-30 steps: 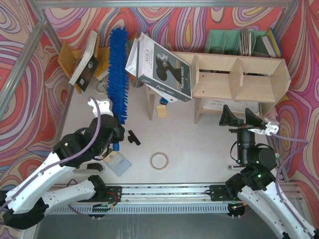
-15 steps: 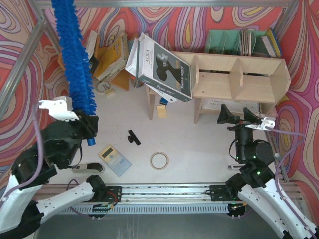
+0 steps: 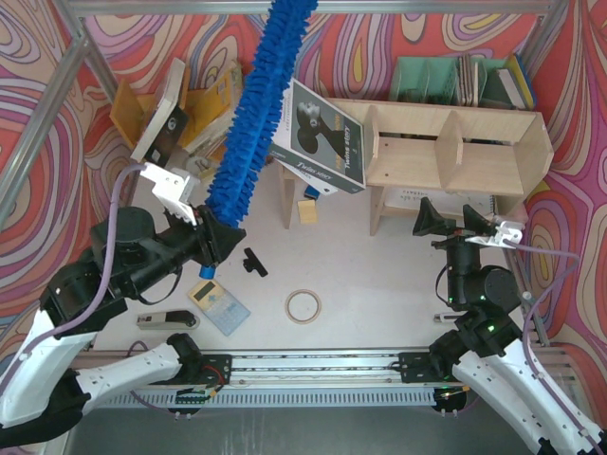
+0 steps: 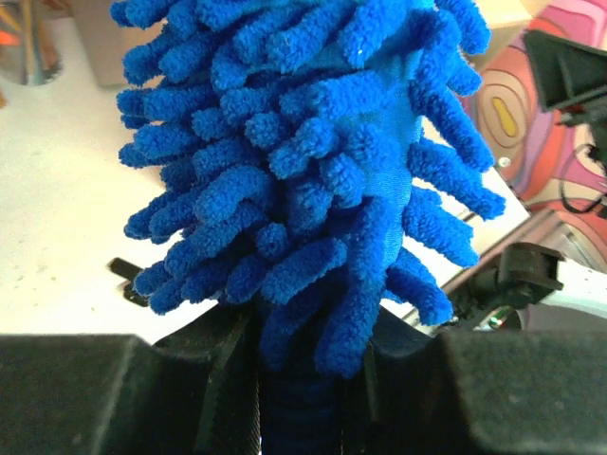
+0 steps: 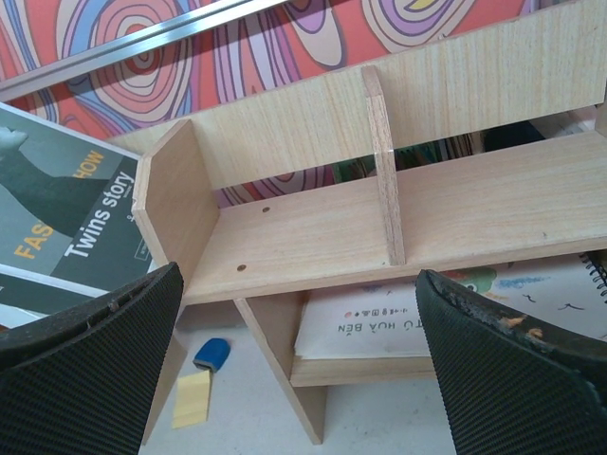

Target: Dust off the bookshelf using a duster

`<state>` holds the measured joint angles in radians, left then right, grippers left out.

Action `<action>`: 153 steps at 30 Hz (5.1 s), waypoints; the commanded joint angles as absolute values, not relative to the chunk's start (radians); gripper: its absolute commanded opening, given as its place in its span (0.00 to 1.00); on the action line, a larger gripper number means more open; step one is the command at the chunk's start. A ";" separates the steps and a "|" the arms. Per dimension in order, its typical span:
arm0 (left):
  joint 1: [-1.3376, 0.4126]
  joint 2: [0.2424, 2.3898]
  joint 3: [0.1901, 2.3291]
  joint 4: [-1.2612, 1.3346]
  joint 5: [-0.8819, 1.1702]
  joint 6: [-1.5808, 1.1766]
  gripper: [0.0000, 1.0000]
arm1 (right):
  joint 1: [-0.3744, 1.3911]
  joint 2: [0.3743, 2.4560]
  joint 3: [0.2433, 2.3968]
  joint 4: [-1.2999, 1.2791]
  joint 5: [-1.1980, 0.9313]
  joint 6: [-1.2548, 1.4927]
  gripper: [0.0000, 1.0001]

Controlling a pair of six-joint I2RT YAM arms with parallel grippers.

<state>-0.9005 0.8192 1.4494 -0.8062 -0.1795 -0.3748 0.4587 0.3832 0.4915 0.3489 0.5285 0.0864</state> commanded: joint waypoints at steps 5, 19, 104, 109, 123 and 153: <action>-0.903 0.804 1.516 -0.731 -0.018 -0.368 0.00 | 0.460 0.401 0.523 0.350 0.542 0.090 0.99; -1.135 0.972 1.519 -0.645 -0.068 -0.393 0.00 | 0.460 0.418 0.546 0.314 0.572 0.099 0.99; -1.437 1.155 0.984 -0.215 -0.308 -0.043 0.05 | 0.460 0.649 0.940 -0.843 0.883 1.337 0.20; -1.437 1.146 0.979 -0.223 -0.348 -0.060 0.24 | 0.460 0.638 0.944 -0.869 0.891 1.391 0.03; -1.437 1.060 0.967 -0.251 -0.490 -0.129 0.77 | 0.460 0.578 0.925 -1.043 0.902 1.701 0.00; -1.436 0.829 0.836 -0.232 -0.975 -0.270 0.98 | 0.460 0.560 0.588 -1.028 0.716 2.050 0.00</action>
<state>-1.4380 0.8455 0.8616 -0.2508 -0.9138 -0.2558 0.4587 0.5552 0.6075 -1.0859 0.7258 2.0060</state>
